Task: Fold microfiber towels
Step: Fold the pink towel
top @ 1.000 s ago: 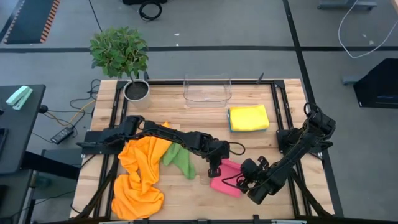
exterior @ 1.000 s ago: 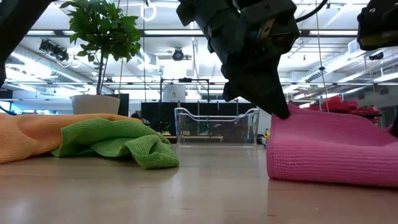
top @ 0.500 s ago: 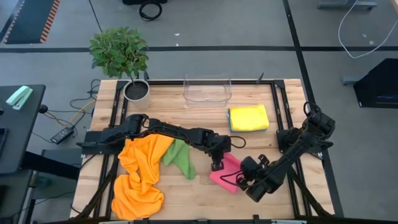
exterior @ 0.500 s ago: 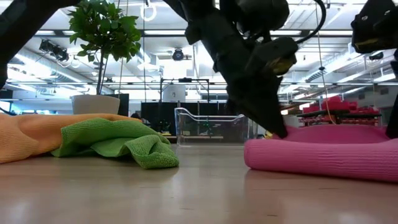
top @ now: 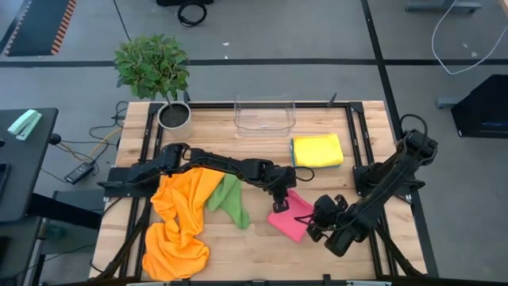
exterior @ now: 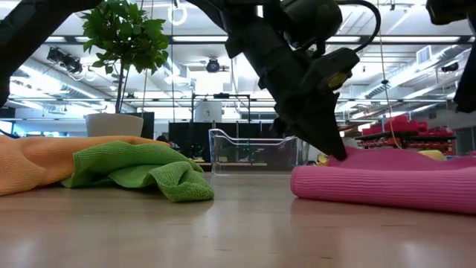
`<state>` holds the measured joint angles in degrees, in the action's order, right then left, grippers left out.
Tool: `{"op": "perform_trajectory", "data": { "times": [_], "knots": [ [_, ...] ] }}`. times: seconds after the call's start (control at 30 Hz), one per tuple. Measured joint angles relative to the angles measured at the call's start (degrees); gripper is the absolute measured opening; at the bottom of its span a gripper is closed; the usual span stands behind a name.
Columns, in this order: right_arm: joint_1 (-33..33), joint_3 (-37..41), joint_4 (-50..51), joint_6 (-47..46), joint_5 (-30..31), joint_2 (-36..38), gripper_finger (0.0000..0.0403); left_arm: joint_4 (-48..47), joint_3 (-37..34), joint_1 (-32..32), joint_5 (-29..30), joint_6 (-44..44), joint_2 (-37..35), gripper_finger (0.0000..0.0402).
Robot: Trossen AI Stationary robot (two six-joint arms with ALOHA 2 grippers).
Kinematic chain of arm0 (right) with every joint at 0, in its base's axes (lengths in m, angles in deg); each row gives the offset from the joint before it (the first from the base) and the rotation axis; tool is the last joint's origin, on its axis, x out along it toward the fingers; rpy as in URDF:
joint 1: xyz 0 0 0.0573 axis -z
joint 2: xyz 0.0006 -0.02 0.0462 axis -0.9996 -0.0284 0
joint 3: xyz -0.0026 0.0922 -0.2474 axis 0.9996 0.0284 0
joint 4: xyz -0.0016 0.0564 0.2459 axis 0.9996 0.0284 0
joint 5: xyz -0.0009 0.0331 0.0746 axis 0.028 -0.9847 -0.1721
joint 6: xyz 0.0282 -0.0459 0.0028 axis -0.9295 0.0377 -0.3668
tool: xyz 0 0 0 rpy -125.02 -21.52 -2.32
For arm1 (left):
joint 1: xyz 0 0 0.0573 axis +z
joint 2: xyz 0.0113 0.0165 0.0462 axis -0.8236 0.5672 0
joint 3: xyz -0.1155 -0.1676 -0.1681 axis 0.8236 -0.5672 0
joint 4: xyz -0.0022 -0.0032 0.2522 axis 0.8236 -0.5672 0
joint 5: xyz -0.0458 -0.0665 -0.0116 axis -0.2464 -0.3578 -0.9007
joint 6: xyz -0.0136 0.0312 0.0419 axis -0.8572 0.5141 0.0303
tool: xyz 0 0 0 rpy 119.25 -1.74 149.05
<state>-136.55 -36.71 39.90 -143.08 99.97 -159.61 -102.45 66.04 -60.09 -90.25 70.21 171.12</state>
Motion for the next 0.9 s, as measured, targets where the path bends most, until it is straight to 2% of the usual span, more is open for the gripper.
{"op": "perform_trajectory", "data": {
  "times": [0.13,0.2,0.5,0.63,0.9],
  "knots": [
    [0.27,3.87,-7.69,0.86,-0.42,-2.06,0.0031,2.37,0.0,0.0,-0.02,-0.11,0.0,0.0014],
    [0.61,6.54,-11.87,0.97,-0.57,-2.28,0.0009,2.68,0.02,-0.03,-0.02,-0.11,0.0,0.0024],
    [2.97,15.03,-18.48,-1.58,-2.48,-2.34,0.0005,2.49,0.08,0.13,1.15,0.16,1.31,0.0018],
    [3.58,16.21,-20.36,-1.01,-2.97,-2.34,0.0005,0.72,0.04,1.05,1.51,1.35,0.22,0.0051],
    [3.8,16.27,-20.46,-0.09,-3.21,-2.34,0.0004,-6.93,0.09,2.58,1.63,-3.38,-4.63,0.0118]
  ]
}}
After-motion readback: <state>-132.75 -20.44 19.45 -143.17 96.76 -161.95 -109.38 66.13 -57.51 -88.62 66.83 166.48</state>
